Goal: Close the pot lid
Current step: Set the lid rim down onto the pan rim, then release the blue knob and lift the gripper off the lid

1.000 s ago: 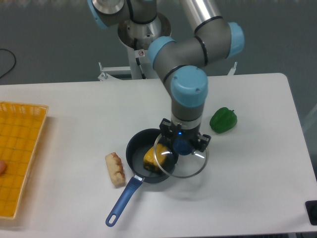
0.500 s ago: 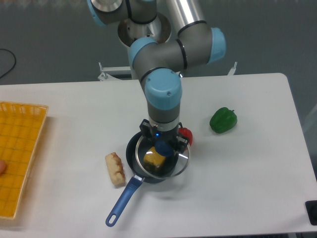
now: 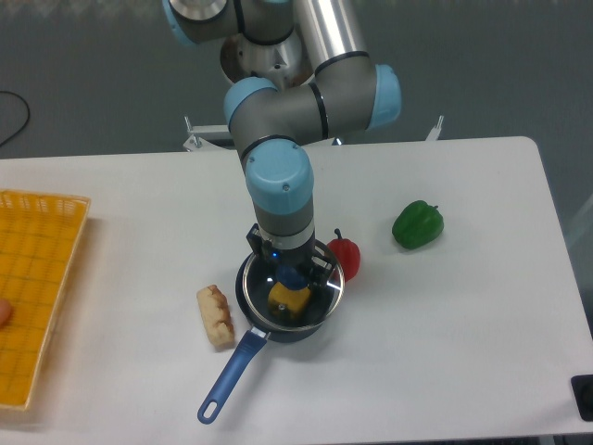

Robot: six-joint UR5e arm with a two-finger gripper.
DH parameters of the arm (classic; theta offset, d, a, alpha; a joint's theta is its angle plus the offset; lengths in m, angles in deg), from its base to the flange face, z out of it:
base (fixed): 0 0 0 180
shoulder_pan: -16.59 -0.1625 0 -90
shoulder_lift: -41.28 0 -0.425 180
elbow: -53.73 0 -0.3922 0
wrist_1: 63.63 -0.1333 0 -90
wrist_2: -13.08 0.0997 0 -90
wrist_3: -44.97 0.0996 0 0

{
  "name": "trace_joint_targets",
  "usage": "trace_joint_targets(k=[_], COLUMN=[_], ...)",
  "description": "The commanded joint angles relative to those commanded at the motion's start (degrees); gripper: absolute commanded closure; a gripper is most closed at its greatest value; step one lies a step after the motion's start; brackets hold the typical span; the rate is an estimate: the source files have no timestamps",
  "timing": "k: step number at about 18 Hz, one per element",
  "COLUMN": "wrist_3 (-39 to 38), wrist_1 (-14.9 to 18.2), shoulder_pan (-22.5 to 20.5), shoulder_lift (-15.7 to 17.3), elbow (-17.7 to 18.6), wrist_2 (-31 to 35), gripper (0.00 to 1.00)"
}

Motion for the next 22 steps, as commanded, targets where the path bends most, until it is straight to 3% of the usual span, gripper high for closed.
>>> trace_joint_targets(k=[15, 22], wrist_3=[-0.3, -0.6], wrist_1=[-0.1, -2.5], shoulder_pan=[0.4, 0.8], shoulder_lift=[-0.6, -1.3], elbow=[0.4, 1.3], wrist_2=[0.0, 0.2], gripper=[0.43, 0.43])
